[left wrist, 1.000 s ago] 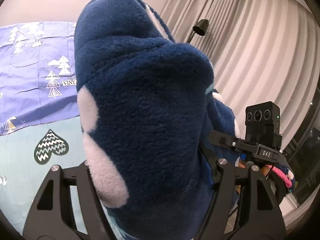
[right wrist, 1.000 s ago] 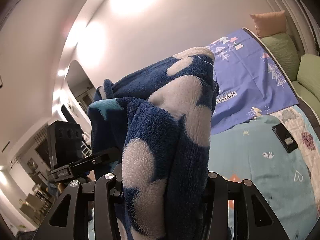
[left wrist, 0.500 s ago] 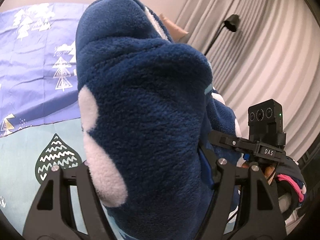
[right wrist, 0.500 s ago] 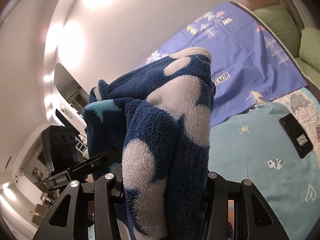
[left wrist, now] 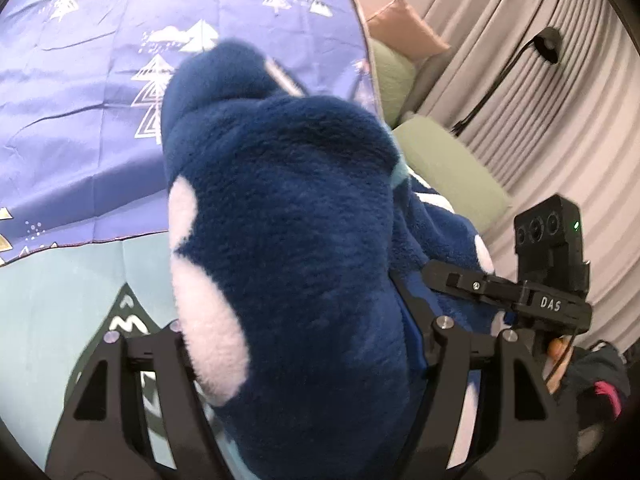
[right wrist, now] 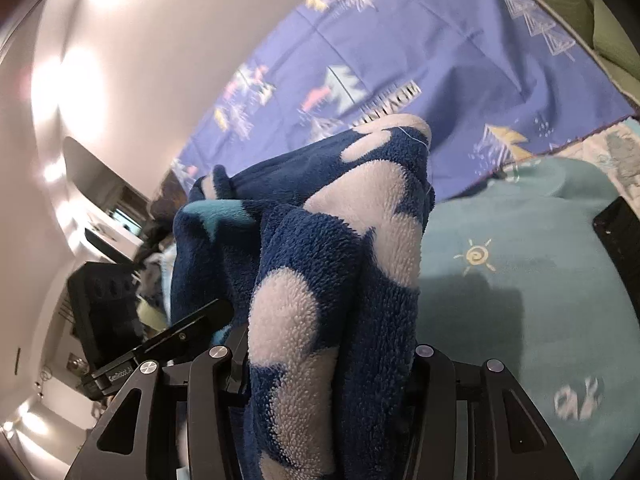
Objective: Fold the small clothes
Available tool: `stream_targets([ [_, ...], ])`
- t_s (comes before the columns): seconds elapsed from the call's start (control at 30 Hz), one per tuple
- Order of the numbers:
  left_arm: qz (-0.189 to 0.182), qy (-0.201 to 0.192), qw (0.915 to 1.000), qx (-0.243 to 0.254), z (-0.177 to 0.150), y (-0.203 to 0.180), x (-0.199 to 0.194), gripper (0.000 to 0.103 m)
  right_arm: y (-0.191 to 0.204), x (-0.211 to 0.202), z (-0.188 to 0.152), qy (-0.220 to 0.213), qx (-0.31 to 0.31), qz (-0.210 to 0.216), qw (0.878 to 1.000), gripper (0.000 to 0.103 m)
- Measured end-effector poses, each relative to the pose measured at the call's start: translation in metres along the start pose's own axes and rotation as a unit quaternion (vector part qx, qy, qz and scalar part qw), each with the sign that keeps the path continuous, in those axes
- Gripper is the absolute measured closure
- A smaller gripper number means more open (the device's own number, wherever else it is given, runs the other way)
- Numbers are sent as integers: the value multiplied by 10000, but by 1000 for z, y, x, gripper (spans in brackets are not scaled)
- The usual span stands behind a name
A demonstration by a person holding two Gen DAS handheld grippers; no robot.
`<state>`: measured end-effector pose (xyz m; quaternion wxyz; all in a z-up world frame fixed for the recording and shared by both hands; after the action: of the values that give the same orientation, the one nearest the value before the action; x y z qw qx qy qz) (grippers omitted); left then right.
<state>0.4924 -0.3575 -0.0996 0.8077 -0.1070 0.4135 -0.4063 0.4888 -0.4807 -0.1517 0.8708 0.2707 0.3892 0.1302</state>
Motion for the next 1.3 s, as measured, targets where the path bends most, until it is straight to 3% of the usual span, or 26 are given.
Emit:
stream_targets([
  [0.13,475,280,9984,136,-24,33,35,31,-31,51,-16,465,-58,-502,9976,49],
  [0.2,493,107,9983,298,-25,40,41,29,-37,59,-18,433,-64,-503,9978,44],
  [0.37,547,-62,9978,373,-21,47,43,26,-43,59,-17,255,-325,-565,9976,37],
  [0.5,503,-63,9984,261,-20,57,42,22,-47,56,-14,200,-191,-524,9982,31],
  [0.6,568,-197,9980,192,-16,56,33,21,-54,33,-10,-19,-76,-839,9964,22],
  [0.7,493,-305,9983,-63,-16,53,9,21,-63,2,-16,-142,198,-999,9947,21],
  [0.83,875,-425,9944,422,-17,35,-40,21,-60,-44,-32,-346,123,-1319,9906,21],
  [0.93,1073,-547,9887,894,-24,5,-82,20,-29,-80,-51,-537,-262,-1341,9892,21],
  [1.07,1295,-806,9767,1509,-41,-48,-136,9,20,-126,-78,-829,-683,-1410,9842,21],
  [1.3,1394,-1490,9559,2110,-76,-143,-234,3,108,-228,-135,-1650,-1330,-1828,9600,21],
])
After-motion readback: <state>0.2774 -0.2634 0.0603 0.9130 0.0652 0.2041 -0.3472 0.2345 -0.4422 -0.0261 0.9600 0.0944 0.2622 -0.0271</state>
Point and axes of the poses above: each gripper's, at about its wrist camera, not at the fingertips, and x roughly the way its jaws point, y to its left, z to its top, the point moved 10 cm from there along x, roughly the way its jaws point, and after that the axes turned 8 degrees about -z, right-handed, at the moved point
